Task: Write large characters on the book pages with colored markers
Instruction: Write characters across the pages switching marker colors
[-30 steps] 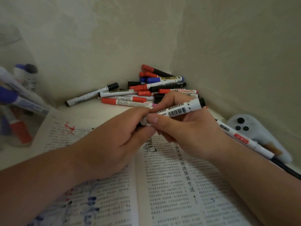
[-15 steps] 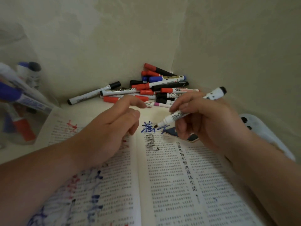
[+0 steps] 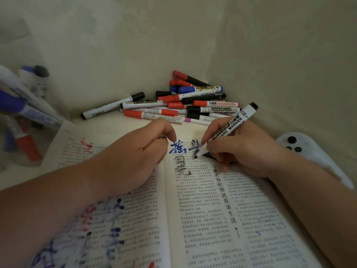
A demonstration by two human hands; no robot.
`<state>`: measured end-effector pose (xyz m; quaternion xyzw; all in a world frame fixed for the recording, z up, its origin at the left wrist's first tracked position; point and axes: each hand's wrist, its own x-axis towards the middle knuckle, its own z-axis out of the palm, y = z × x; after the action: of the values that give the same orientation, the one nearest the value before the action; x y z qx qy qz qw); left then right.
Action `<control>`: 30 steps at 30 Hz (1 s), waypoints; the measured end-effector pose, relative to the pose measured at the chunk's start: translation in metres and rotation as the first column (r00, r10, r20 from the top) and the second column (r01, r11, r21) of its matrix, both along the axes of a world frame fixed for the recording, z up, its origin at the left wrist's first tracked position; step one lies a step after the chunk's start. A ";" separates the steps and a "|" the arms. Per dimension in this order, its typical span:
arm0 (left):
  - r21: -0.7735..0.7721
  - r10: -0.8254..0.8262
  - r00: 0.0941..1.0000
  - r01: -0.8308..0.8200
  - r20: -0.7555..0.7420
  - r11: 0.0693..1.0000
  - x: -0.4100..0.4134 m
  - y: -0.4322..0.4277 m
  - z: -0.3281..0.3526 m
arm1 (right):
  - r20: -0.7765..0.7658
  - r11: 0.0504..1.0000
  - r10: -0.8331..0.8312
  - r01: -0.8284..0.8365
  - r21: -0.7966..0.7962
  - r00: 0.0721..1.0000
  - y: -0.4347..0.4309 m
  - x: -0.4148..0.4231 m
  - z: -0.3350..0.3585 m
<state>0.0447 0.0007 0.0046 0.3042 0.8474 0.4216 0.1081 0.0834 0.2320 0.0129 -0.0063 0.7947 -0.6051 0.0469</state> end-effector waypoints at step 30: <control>-0.023 -0.024 0.947 0.018 -0.320 1.000 -0.008 -0.002 -0.012 | -0.051 0.949 -0.028 0.043 0.313 0.998 -0.006 0.005 0.008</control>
<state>0.0362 -0.0017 -0.0072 0.3766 0.8546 0.3568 -0.0235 0.0887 0.2264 0.0213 0.0016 0.8817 -0.4715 0.0180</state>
